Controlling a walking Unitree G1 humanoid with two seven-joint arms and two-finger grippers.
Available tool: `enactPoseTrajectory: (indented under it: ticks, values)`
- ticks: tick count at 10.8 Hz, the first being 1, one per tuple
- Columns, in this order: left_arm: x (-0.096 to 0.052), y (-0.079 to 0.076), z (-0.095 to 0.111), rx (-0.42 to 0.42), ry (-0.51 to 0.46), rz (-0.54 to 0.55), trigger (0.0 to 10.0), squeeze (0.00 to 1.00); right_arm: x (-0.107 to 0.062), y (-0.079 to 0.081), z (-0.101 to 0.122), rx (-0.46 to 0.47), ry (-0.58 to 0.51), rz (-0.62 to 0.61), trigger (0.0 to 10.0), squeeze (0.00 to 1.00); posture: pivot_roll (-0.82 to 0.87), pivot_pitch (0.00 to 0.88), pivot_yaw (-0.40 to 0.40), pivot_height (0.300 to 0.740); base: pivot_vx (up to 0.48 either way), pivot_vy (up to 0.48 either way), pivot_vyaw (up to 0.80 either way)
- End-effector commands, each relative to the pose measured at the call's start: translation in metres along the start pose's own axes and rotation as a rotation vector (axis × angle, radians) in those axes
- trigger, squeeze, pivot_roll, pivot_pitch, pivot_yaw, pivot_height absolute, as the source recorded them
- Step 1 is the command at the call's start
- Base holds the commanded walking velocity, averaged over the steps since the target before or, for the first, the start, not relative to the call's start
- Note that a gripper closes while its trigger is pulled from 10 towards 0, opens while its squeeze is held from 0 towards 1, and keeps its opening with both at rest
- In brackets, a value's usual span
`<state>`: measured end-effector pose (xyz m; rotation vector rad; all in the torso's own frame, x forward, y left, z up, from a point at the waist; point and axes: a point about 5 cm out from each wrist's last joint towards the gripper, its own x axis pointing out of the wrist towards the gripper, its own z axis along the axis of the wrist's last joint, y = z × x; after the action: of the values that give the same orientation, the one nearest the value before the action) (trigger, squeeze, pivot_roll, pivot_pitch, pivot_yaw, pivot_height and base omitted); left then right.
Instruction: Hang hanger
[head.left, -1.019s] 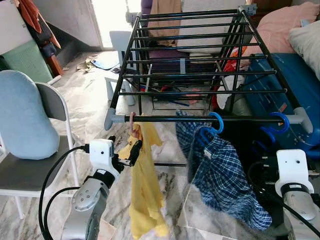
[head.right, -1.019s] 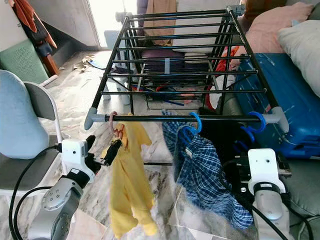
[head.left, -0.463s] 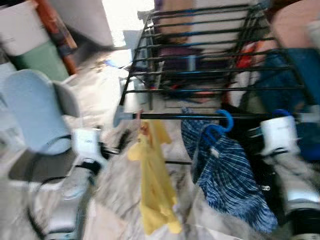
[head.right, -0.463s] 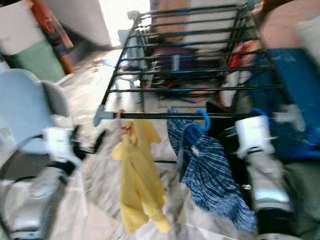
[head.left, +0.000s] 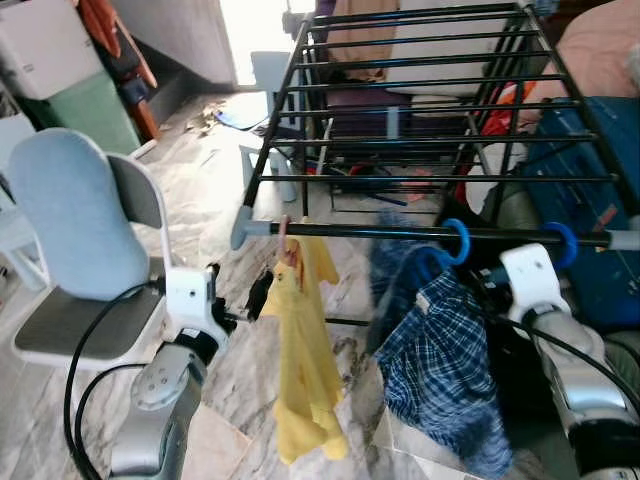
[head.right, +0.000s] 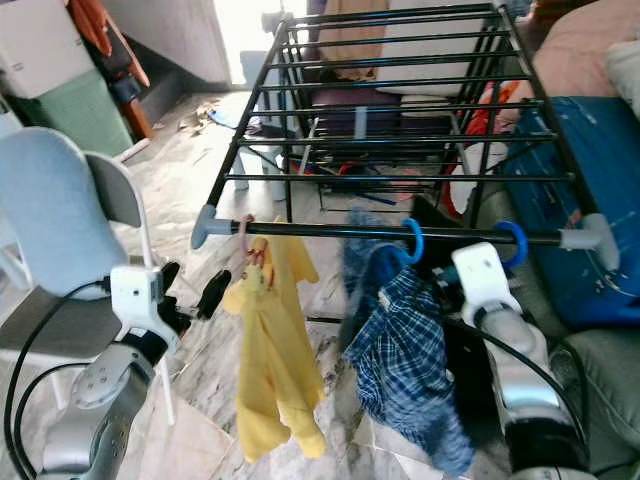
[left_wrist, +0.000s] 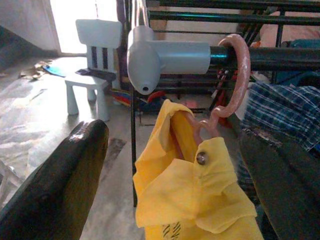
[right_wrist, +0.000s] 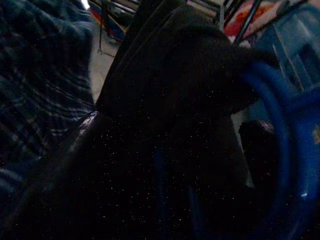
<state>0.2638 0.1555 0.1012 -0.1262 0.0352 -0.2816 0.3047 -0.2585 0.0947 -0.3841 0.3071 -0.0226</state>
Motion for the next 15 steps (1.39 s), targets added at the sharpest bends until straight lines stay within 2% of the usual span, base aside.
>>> enactPoseTrajectory:
  ticks: [1,3,5,6,7,9,11,12,13,14,15]
  values:
    - [-0.002,0.003,0.003,0.009,-0.002,0.005,10.0,0.0,-0.002,-0.004,-0.006,0.019,0.026,-0.026,10.0,0.0,-0.2,0.0,0.08,0.74,0.0,0.0,0.0]
    - [0.002,0.001,0.004,0.013,0.004,-0.028,10.0,0.0,-0.011,-0.007,-0.004,-0.002,-0.046,-0.064,10.0,0.0,-0.22,0.0,0.09,0.74,0.0,0.0,0.0]
    - [0.005,-0.002,0.004,0.016,0.005,-0.051,10.0,0.0,-0.031,-0.007,-0.008,-0.008,-0.107,-0.148,10.0,0.0,-0.23,0.0,0.096,0.74,0.0,0.0,0.0]
    - [0.004,-0.003,0.003,0.013,0.007,-0.055,10.0,0.0,-0.042,-0.009,-0.004,-0.015,-0.176,-0.189,10.0,0.0,-0.23,0.0,0.098,0.74,0.0,0.0,0.0]
    - [0.003,-0.003,0.002,0.012,0.009,-0.058,10.0,0.0,-0.045,-0.01,-0.002,-0.011,-0.191,-0.19,10.0,0.0,-0.23,0.0,0.1,0.74,0.0,0.0,0.0]
    - [0.004,-0.006,0.001,0.007,0.014,-0.071,10.0,0.0,-0.052,-0.01,-0.006,-0.037,-0.168,-0.187,10.0,0.0,-0.24,0.0,0.102,0.74,0.0,0.0,0.0]
    - [0.006,-0.007,0.0,0.006,0.016,-0.078,10.0,0.0,-0.053,-0.02,-0.011,-0.043,-0.131,-0.2,10.0,0.0,-0.25,0.0,0.104,0.74,0.0,0.0,0.0]
    - [0.008,-0.009,-0.001,0.005,0.021,-0.087,10.0,0.0,-0.045,-0.02,-0.024,0.004,-0.025,-0.137,10.0,0.0,-0.25,0.0,0.102,0.74,0.0,0.0,0.0]
    - [0.008,-0.009,-0.001,0.004,0.021,-0.087,10.0,0.0,-0.039,-0.017,-0.031,0.023,0.025,-0.082,10.0,0.0,-0.25,0.0,0.097,0.74,0.0,0.0,0.0]
    - [0.007,-0.009,-0.002,0.004,0.022,-0.083,10.0,0.0,-0.035,-0.012,-0.037,0.045,0.074,-0.035,2.6,0.0,-0.24,0.0,0.092,0.74,0.0,0.0,0.0]
    - [0.007,-0.009,-0.002,0.005,0.022,-0.081,10.0,0.0,-0.032,-0.01,-0.04,0.094,0.1,-0.011,0.0,0.0,-0.24,0.0,0.088,0.74,0.0,0.0,0.0]
